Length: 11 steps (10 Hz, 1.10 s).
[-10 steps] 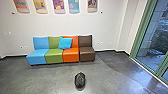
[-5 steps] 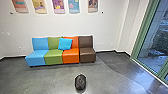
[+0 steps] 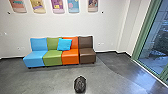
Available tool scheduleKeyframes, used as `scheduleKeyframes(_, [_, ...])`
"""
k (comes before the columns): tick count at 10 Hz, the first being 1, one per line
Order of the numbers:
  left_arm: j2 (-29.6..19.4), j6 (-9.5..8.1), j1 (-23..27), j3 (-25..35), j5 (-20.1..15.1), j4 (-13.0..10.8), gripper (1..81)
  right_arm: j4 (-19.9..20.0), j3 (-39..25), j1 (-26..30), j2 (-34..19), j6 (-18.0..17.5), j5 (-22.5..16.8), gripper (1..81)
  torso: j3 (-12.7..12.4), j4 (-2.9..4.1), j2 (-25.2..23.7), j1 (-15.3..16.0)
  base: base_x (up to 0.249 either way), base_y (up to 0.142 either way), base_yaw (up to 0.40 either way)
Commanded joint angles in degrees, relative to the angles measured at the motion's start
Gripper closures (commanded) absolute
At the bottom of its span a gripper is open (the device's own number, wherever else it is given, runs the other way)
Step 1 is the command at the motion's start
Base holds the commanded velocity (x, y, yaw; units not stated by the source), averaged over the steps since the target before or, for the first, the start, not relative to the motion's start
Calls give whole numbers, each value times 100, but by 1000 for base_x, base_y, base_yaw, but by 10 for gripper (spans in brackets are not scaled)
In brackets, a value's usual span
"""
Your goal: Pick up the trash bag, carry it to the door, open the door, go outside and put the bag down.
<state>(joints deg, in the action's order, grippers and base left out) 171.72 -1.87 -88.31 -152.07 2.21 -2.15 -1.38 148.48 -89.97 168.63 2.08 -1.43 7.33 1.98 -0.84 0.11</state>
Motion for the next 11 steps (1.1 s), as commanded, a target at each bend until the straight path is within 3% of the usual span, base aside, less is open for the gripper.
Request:
scheduleKeyframes(1, [-23,-25,169,10,-335,30,10,-12,-22,167,-29,-6,-367,10,0,0,0,0,125,0,0])
scheduleKeyframes(9, [-32,-33,169,10,-335,21,10,-20,-22,185,-38,-6,-367,10,0,0,0,0,125,0,0])
scheduleKeyframes(11, [-32,-33,178,10,-335,21,10,-12,-22,185,-29,-6,-367,10,0,0,0,0,125,64,0])
